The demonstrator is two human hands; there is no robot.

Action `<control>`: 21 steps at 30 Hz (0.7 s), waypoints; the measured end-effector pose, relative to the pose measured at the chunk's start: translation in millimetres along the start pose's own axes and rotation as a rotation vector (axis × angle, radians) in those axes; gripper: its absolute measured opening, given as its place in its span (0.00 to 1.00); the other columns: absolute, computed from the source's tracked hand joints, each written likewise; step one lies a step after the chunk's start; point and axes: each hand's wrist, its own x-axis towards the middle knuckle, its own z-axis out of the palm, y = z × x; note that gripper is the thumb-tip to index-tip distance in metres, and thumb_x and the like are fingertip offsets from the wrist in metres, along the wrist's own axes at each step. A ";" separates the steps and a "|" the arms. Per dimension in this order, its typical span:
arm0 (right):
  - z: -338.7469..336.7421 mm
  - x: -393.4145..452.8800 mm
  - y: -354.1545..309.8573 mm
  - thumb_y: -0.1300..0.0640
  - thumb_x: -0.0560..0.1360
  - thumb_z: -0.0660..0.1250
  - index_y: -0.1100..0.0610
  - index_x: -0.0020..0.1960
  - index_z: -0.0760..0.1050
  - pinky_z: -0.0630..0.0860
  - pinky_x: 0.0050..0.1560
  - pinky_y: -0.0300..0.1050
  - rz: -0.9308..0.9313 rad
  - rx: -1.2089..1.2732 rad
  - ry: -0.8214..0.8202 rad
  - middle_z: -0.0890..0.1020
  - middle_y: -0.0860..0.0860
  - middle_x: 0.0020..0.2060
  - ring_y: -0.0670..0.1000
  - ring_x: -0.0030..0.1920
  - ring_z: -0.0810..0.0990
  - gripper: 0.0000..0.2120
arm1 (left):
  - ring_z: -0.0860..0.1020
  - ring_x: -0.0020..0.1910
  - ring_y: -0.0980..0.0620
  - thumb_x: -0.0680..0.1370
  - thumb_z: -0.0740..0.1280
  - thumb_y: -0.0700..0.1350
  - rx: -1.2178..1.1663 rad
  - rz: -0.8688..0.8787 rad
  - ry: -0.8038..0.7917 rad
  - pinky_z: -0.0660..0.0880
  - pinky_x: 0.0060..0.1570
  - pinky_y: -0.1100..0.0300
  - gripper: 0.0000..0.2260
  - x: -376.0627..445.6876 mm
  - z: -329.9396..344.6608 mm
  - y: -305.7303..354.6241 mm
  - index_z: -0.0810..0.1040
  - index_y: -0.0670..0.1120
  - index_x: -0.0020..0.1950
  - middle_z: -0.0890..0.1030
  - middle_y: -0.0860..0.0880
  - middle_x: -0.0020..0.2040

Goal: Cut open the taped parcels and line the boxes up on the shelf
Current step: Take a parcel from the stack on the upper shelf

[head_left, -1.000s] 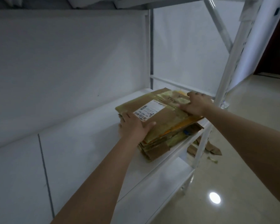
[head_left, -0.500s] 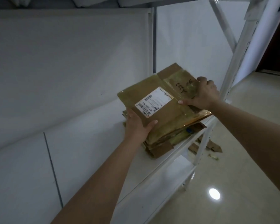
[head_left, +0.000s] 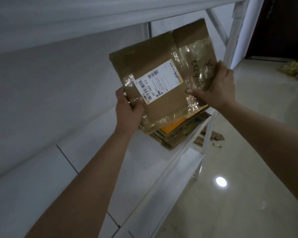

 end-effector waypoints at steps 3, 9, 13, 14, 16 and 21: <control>3.4 -36.8 -8.4 0.25 0.52 0.70 0.59 0.78 0.50 0.62 0.72 0.60 0.060 -0.017 -0.052 0.64 0.61 0.71 0.62 0.72 0.64 0.67 | 0.78 0.50 0.57 0.82 0.64 0.46 -0.040 -0.084 0.049 0.77 0.53 0.59 0.15 -15.6 -18.1 2.9 0.66 0.42 0.64 0.76 0.54 0.52; 10.1 -110.8 -24.0 0.23 0.56 0.66 0.59 0.79 0.48 0.61 0.72 0.63 0.099 0.121 -0.250 0.61 0.59 0.74 0.60 0.74 0.61 0.64 | 0.74 0.43 0.64 0.85 0.55 0.49 0.043 -0.184 0.131 0.68 0.36 0.76 0.09 -65.7 -71.2 -7.1 0.66 0.45 0.62 0.74 0.56 0.50; 9.0 -153.3 -42.1 0.26 0.70 0.60 0.58 0.77 0.55 0.64 0.72 0.58 0.140 0.324 -0.351 0.66 0.56 0.73 0.58 0.73 0.65 0.49 | 0.75 0.42 0.67 0.84 0.56 0.49 0.046 -0.179 0.147 0.71 0.35 0.77 0.12 -111.8 -123.0 -14.5 0.67 0.45 0.64 0.75 0.60 0.46; 9.9 -168.5 -49.0 0.29 0.72 0.60 0.58 0.76 0.57 0.66 0.70 0.52 0.149 0.384 -0.354 0.69 0.53 0.70 0.55 0.70 0.68 0.44 | 0.76 0.43 0.67 0.84 0.57 0.49 0.041 -0.175 0.151 0.71 0.37 0.76 0.12 -126.2 -136.4 -15.8 0.68 0.45 0.65 0.76 0.60 0.47; 10.9 -204.6 -62.5 0.34 0.76 0.62 0.56 0.75 0.59 0.67 0.62 0.44 0.165 0.499 -0.346 0.72 0.48 0.64 0.50 0.64 0.72 0.37 | 0.77 0.44 0.68 0.84 0.58 0.50 0.040 -0.159 0.164 0.72 0.42 0.72 0.13 -157.5 -164.4 -16.9 0.69 0.46 0.65 0.77 0.60 0.47; 0.7 -300.2 -97.4 0.34 0.74 0.64 0.55 0.74 0.58 0.69 0.58 0.45 0.167 0.581 -0.369 0.72 0.46 0.62 0.47 0.60 0.72 0.38 | 0.75 0.44 0.75 0.83 0.60 0.52 0.074 -0.122 0.132 0.71 0.42 0.78 0.15 -236.1 -245.7 -12.7 0.70 0.45 0.65 0.77 0.61 0.48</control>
